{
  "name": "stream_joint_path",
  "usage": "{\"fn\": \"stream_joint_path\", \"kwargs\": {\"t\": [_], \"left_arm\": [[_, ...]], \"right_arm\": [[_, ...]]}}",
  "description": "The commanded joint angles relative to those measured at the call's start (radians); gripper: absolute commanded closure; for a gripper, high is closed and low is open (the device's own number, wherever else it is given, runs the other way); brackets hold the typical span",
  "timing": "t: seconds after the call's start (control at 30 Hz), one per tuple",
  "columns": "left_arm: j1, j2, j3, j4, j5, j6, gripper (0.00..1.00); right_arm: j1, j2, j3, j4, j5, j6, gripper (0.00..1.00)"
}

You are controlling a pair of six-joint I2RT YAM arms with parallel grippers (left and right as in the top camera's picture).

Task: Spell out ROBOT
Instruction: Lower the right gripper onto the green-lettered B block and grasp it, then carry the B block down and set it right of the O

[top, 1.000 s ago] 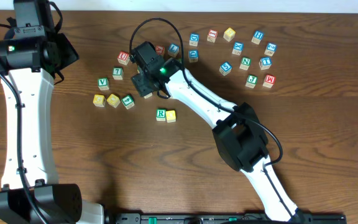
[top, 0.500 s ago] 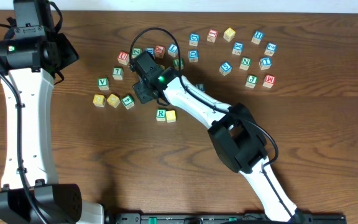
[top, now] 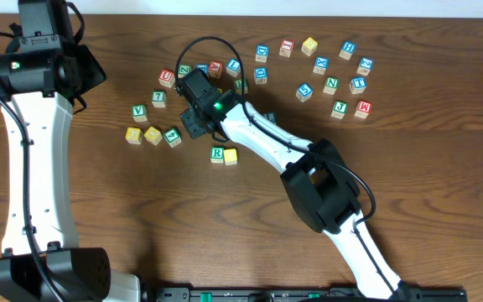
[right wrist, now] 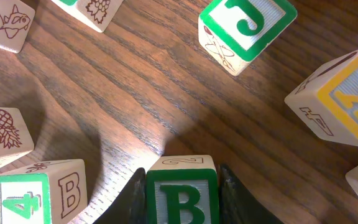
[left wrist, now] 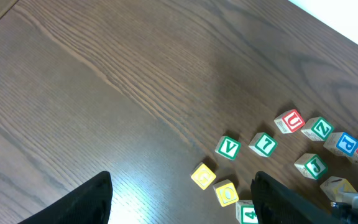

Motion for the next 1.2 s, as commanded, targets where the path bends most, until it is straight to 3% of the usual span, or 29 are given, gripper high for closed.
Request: {"fn": "stream_joint_path", "kwargs": {"t": [0.0, 0.4, 0.6, 0.83, 1.17], "left_arm": [[0.002, 0.006, -0.011, -0.002, -0.017, 0.009, 0.29], [0.002, 0.006, -0.011, -0.002, -0.017, 0.009, 0.29], [0.002, 0.006, -0.011, -0.002, -0.017, 0.009, 0.29], [0.002, 0.006, -0.011, 0.002, -0.017, 0.009, 0.29], [0.002, 0.006, -0.011, 0.017, -0.017, -0.009, 0.29]], "right_arm": [[0.002, -0.010, -0.004, -0.003, 0.019, 0.004, 0.78], [-0.002, -0.240, -0.004, -0.137, 0.018, 0.004, 0.76], [-0.025, -0.364, -0.004, -0.296, 0.021, 0.021, 0.72], [-0.087, -0.375, -0.013, -0.518, 0.023, 0.124, 0.73], [-0.103, -0.372, -0.210, -0.492, 0.022, 0.235, 0.71]]}}
